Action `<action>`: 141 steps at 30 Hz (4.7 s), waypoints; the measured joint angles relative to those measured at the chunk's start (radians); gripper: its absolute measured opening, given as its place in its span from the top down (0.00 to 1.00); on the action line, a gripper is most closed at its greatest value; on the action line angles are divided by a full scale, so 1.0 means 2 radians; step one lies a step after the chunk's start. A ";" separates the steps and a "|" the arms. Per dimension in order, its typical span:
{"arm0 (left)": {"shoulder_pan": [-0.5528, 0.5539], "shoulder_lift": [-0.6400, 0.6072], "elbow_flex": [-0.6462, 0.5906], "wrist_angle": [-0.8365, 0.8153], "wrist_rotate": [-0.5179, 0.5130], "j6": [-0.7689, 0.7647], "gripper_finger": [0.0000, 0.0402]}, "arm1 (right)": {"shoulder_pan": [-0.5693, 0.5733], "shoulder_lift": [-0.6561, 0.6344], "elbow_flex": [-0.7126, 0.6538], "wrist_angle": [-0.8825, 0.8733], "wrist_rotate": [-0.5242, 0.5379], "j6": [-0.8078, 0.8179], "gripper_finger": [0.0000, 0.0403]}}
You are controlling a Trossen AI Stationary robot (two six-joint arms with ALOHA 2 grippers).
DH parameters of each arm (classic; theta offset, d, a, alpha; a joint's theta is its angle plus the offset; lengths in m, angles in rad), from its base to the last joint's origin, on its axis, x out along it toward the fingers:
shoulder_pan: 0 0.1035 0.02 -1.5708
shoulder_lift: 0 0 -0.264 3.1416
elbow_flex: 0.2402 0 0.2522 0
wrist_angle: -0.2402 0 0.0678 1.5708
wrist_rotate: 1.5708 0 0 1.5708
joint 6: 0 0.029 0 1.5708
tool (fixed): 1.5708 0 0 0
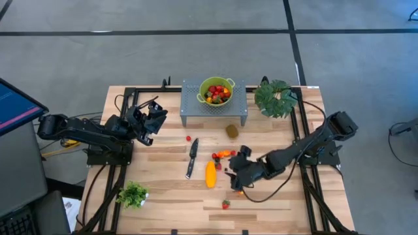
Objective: Pick & Place Fruit
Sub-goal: Put the blueberry into the green strainer bowl on the shelf
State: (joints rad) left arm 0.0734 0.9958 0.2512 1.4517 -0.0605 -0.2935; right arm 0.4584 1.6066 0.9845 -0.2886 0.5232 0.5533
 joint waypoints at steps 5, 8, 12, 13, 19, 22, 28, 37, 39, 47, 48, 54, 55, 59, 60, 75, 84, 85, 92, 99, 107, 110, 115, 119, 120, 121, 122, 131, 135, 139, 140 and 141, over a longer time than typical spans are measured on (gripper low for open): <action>0.000 0.000 0.000 0.000 0.000 0.000 0.74 | 0.003 0.023 0.000 -0.076 0.022 0.059 0.34; 0.000 0.000 0.000 0.000 0.000 0.000 0.74 | -0.005 0.034 0.001 -0.094 -0.003 0.084 0.34; 0.000 0.000 0.000 0.000 0.000 0.000 0.74 | -0.016 0.034 0.001 -0.101 -0.035 0.093 0.34; 0.000 0.000 0.000 0.000 0.000 0.000 0.74 | -0.020 0.034 0.001 -0.101 -0.038 0.093 0.34; 0.000 0.000 0.000 0.000 0.001 0.000 0.74 | -0.034 0.037 0.001 -0.086 -0.043 0.098 0.34; 0.000 0.000 0.000 0.000 0.001 0.000 0.74 | -0.035 0.056 0.000 -0.054 -0.069 0.087 0.34; 0.000 0.000 0.000 -0.001 0.002 0.000 0.74 | -0.033 0.105 0.000 0.000 -0.080 0.059 0.34; 0.000 0.000 0.000 0.000 0.002 0.000 0.74 | -0.042 0.134 0.001 0.027 -0.083 0.051 0.34; 0.000 0.000 0.000 0.000 0.002 0.000 0.74 | -0.044 0.135 0.001 0.029 -0.084 0.049 0.34; 0.000 0.000 0.000 0.000 0.000 0.000 0.74 | -0.050 0.138 0.001 0.033 -0.091 0.045 0.36; 0.000 0.000 0.000 0.000 0.000 0.000 0.74 | -0.053 0.138 0.001 0.033 -0.092 0.045 0.38; 0.000 0.000 0.000 0.000 0.000 0.000 0.74 | -0.060 0.138 0.001 0.034 -0.105 0.046 0.56; 0.000 0.000 0.000 0.000 0.000 0.000 0.74 | -0.060 0.138 0.001 0.034 -0.107 0.046 0.60; 0.000 0.000 0.000 0.000 0.001 0.000 0.74 | -0.060 0.138 0.002 0.035 -0.110 0.045 0.74; 0.000 0.000 0.000 0.000 0.001 0.000 0.74 | -0.060 0.138 0.002 0.035 -0.111 0.045 0.77; 0.000 0.000 0.000 0.000 0.001 0.000 0.74 | -0.060 0.138 0.002 0.031 -0.116 0.045 0.88; 0.000 0.000 0.000 0.000 0.002 0.000 0.74 | -0.058 0.103 -0.001 0.019 -0.134 0.019 0.98; 0.000 0.000 0.000 0.000 0.002 0.000 0.74 | -0.058 0.095 -0.001 0.021 -0.132 0.015 0.99; 0.000 0.000 0.000 0.000 0.002 0.000 0.74 | -0.063 0.037 0.000 0.013 -0.125 -0.013 1.00; 0.000 0.000 0.000 0.000 0.002 0.000 0.74 | -0.056 -0.028 0.000 -0.204 -0.120 0.110 0.99; 0.000 0.000 0.000 0.000 0.000 0.000 0.74 | -0.038 -0.055 0.000 -0.364 -0.109 0.244 0.80; 0.000 0.000 0.000 0.000 0.000 0.000 0.74 | -0.028 -0.054 0.000 -0.377 -0.113 0.252 0.70; 0.000 0.000 0.000 0.000 0.000 0.000 0.74 | -0.026 -0.048 0.001 -0.381 -0.113 0.234 0.54; 0.000 0.000 0.000 0.000 0.000 0.000 0.74 | -0.038 -0.047 -0.001 -0.387 -0.108 0.225 0.46; 0.000 0.000 0.000 0.000 0.000 0.000 0.74 | -0.041 -0.047 -0.004 -0.381 -0.108 0.219 0.45; 0.000 0.000 0.000 0.000 0.000 0.000 0.74 | -0.045 -0.047 -0.011 -0.375 -0.108 0.217 0.45; 0.000 0.000 0.000 0.000 0.000 0.000 0.74 | -0.050 -0.047 -0.020 -0.367 -0.108 0.214 0.45; 0.000 0.000 0.000 0.000 0.001 0.000 0.74 | -0.073 -0.048 -0.116 -0.245 -0.143 0.193 0.48; 0.000 0.000 0.000 0.000 0.002 0.000 0.74 | -0.078 -0.048 -0.132 -0.219 -0.144 0.191 0.48; 0.000 0.000 0.000 0.000 0.002 0.000 0.74 | -0.086 -0.051 -0.152 -0.192 -0.144 0.189 0.48; 0.000 0.000 0.000 0.000 0.002 0.000 0.74 | -0.087 -0.051 -0.154 -0.188 -0.145 0.189 0.48; 0.000 0.000 0.000 0.000 0.002 0.000 0.74 | -0.087 -0.051 -0.155 -0.186 -0.145 0.189 0.48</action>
State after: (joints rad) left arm 0.0731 0.9955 0.2508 1.4517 -0.0559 -0.2935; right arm 0.2836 1.5043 0.6739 -0.6605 0.2337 0.9314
